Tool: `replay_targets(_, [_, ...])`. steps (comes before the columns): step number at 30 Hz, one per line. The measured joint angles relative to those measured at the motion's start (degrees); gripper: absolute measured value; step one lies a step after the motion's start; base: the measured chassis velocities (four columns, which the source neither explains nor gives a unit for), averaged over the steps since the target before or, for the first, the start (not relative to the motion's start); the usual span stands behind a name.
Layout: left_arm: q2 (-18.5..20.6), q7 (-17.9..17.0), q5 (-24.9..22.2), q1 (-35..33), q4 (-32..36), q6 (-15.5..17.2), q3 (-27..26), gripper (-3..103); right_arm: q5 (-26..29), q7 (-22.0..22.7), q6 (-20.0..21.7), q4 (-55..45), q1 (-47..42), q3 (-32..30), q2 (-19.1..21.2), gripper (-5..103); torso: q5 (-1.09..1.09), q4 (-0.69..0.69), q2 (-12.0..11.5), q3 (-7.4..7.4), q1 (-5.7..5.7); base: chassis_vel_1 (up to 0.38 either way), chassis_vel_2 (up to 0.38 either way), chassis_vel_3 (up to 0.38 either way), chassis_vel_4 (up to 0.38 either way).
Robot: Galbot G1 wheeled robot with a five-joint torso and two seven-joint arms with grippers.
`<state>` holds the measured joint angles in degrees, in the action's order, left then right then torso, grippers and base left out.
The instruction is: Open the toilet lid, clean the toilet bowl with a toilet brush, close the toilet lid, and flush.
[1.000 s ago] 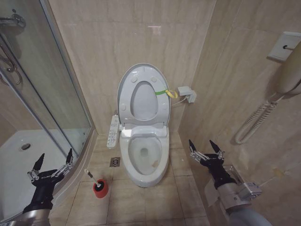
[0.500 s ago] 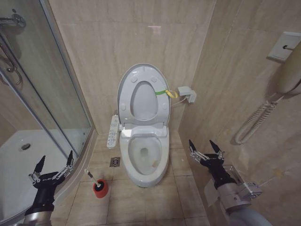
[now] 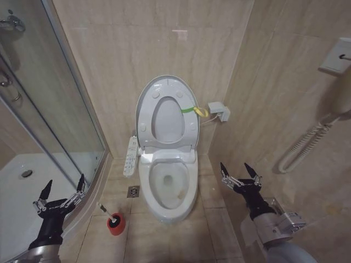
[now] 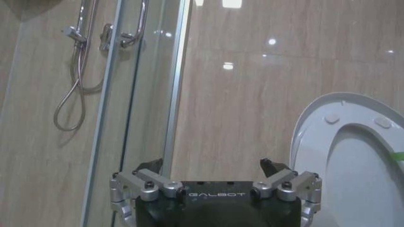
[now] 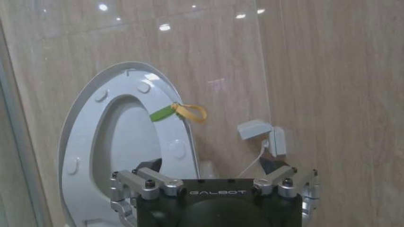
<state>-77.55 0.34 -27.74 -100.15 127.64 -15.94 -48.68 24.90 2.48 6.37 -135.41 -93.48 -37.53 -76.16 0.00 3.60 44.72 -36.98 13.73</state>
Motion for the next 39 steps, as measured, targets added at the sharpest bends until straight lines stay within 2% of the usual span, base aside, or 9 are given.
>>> replay_targets(27, [0.82,-0.17,-2.02,-0.09,-1.1,-1.79,-0.72,100,0.0,0.0,0.0,0.0,-0.01,0.0,0.0,100,0.0,0.01,-0.01,0.01,-0.03,0.0,0.0,0.0,0.0])
replay_targets(32, [1.12,-0.72,-2.13,0.23,-4.8,-1.86,-1.03,100,0.0,0.0,0.0,0.0,-0.01,0.0,0.0,100,0.01,0.01,0.0,0.02,-0.04,0.0,0.0,0.0,0.0])
replay_targets(39, [0.76,-1.08,-1.84,1.78,-11.28,-3.64,-0.25,99,0.0,0.0,0.0,0.0,-0.01,0.0,0.0,100,-0.01,0.01,0.0,0.01,-0.04,0.0,0.0,0.0,0.0])
